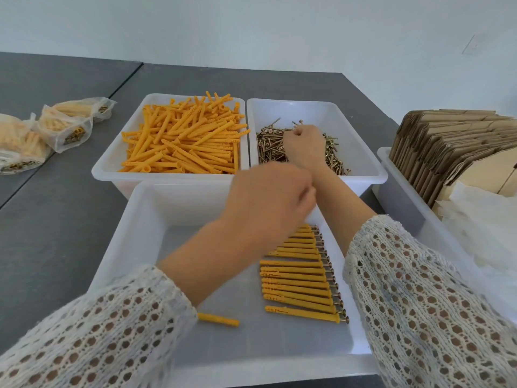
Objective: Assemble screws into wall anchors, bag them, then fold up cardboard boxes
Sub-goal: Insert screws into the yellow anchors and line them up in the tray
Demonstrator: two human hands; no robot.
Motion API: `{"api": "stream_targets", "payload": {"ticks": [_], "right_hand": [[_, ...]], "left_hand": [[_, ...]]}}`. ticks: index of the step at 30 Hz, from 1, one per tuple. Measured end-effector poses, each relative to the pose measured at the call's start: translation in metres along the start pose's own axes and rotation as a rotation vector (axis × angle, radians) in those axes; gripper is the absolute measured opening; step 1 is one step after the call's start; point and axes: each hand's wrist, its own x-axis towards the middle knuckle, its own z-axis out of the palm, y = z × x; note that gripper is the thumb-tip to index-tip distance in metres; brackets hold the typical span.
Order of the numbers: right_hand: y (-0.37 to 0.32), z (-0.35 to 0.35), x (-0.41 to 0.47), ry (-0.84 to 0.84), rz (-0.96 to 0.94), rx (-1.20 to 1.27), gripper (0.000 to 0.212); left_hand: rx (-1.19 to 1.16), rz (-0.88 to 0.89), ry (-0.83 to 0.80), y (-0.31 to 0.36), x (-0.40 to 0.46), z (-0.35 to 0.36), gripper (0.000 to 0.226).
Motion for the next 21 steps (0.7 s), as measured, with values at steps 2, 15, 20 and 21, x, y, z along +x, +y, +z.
{"api": "stream_targets", "payload": {"ticks": [2, 15, 20, 21], "right_hand": [[0.000, 0.000, -0.001, -0.029, 0.030, -0.162, 0.034], [-0.011, 0.009, -0.013, -0.398, 0.095, -0.719, 0.019], [-0.012, 0.008, -0.013, -0.389, 0.082, -0.724, 0.016], [-0.012, 0.008, -0.013, -0.374, 0.079, -0.715, 0.014]], "left_hand": [[-0.044, -0.078, 0.133, -0.022, 0.008, -0.008, 0.014], [0.161, -0.443, 0.044, -0.113, 0.020, 0.022, 0.032], [0.184, -0.424, 0.069, -0.116, 0.019, 0.028, 0.025], [0.174, -0.426, 0.107, -0.116, 0.019, 0.028, 0.023]]}}
